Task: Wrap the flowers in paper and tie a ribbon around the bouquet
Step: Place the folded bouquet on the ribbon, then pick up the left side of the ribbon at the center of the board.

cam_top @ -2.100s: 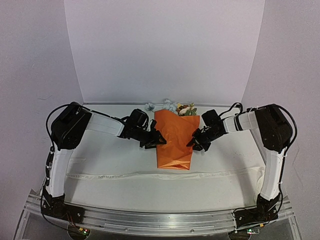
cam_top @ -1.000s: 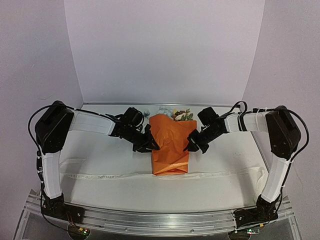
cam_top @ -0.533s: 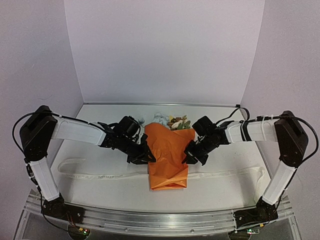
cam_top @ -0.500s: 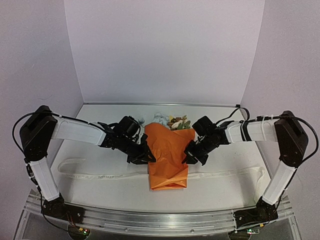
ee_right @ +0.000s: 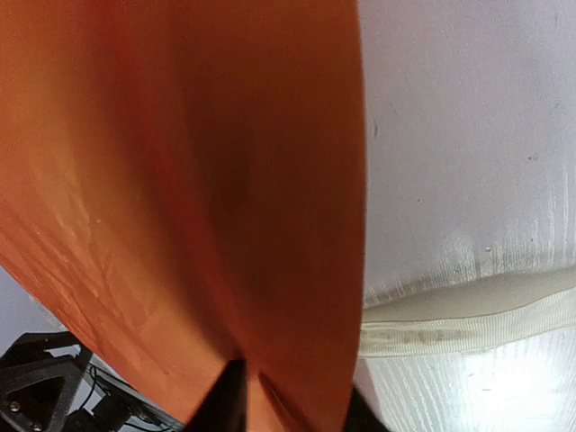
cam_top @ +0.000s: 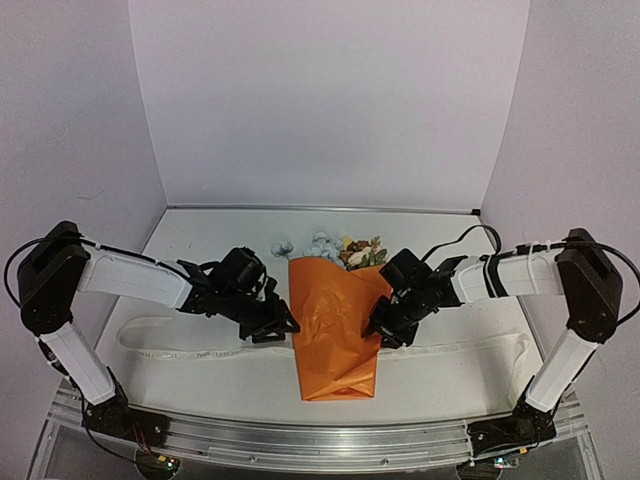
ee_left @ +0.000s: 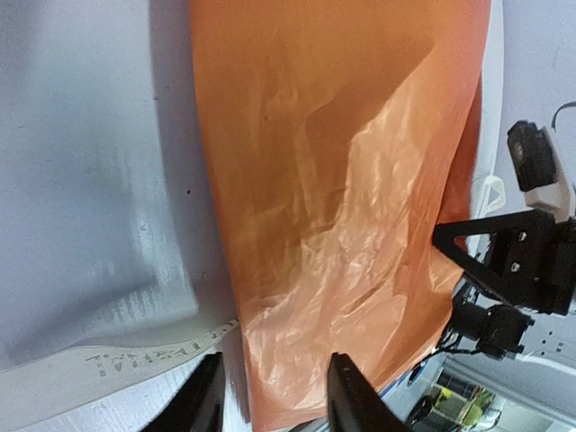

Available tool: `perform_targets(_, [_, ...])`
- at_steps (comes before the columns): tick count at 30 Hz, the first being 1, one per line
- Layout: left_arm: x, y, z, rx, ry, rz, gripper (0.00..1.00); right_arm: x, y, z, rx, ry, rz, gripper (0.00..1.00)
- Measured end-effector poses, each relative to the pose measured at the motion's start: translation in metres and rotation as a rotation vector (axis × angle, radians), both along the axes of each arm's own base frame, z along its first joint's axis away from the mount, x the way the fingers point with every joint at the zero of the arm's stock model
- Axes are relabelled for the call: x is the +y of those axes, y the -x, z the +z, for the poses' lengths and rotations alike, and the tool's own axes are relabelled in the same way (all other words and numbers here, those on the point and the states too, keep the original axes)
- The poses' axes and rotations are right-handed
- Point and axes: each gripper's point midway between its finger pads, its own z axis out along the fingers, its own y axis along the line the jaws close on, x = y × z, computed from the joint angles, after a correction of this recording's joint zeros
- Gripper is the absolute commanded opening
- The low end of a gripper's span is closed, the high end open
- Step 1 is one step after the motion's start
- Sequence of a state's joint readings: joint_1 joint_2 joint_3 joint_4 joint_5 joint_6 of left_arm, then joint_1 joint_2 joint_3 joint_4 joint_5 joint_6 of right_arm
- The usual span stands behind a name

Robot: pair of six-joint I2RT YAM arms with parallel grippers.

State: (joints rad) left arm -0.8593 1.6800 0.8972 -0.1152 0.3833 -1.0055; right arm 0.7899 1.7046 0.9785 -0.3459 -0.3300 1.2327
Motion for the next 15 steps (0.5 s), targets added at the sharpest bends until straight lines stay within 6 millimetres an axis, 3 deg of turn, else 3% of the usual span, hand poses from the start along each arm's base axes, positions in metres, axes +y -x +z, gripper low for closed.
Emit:
perform_targets(5, [0.024, -0.012, 0.026, -0.092, -0.027, 0.134, 0.6, -0.003, 0.001, -0.001, -0.029, 0.016, 0.028, 0.64])
perform_targets(9, [0.06, -0.025, 0.051, -0.17, -0.089, 0.312, 0.68, -0.009, 0.004, 0.01, -0.063, 0.026, 0.064, 0.77])
perform_targets(12, [0.102, -0.026, 0.055, -0.19, -0.167, 0.479, 0.71, -0.015, 0.006, 0.022, -0.103, 0.035, 0.1, 0.82])
perform_targets(15, [0.153, -0.02, 0.047, -0.181, -0.283, 0.641, 0.73, -0.02, 0.009, 0.032, -0.139, 0.045, 0.146, 0.85])
